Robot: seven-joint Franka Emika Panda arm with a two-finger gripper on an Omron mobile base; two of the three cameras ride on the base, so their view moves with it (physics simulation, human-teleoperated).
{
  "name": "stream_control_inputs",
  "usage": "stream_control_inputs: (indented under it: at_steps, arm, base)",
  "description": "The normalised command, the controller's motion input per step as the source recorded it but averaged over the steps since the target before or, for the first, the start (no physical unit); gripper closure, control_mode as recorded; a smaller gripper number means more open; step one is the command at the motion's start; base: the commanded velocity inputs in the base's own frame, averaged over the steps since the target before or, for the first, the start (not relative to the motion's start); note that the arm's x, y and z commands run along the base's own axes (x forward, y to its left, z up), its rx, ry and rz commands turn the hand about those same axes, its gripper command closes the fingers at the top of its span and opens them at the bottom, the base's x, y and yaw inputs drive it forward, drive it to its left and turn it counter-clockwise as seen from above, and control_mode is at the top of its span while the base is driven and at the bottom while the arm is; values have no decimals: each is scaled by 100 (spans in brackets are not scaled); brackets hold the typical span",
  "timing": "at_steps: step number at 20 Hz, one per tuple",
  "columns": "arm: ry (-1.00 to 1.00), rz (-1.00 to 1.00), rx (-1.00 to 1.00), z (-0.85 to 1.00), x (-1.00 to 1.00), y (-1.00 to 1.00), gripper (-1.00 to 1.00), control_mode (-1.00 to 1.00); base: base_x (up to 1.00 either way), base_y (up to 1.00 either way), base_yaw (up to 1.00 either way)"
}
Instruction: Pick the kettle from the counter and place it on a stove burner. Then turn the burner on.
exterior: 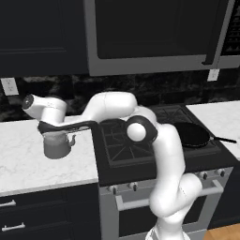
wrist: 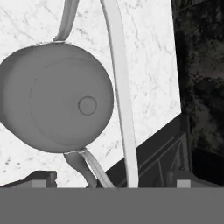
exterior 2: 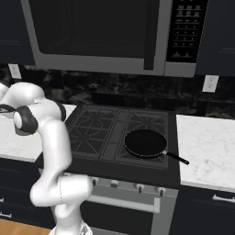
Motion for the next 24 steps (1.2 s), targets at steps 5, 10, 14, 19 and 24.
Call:
stream_control_inputs:
  at_steps: [5, 10, 14, 19, 24]
  arm:
    - [5, 0, -10, -11, 33, 14, -100, -100]
    - [0, 0, -13, -54, 5, -3, 100, -100]
    - [0, 0, -3, -25, 2, -11, 100, -100]
    - [-1, 1, 0, 0, -16, -13, 100, -100]
    - [-19, -1, 0, 0, -83, -44, 100, -100]
  base:
    - [0, 0, 0]
    - [0, 0, 0]
    - [0, 0, 0]
    - [0, 0, 0]
    - [0, 0, 0]
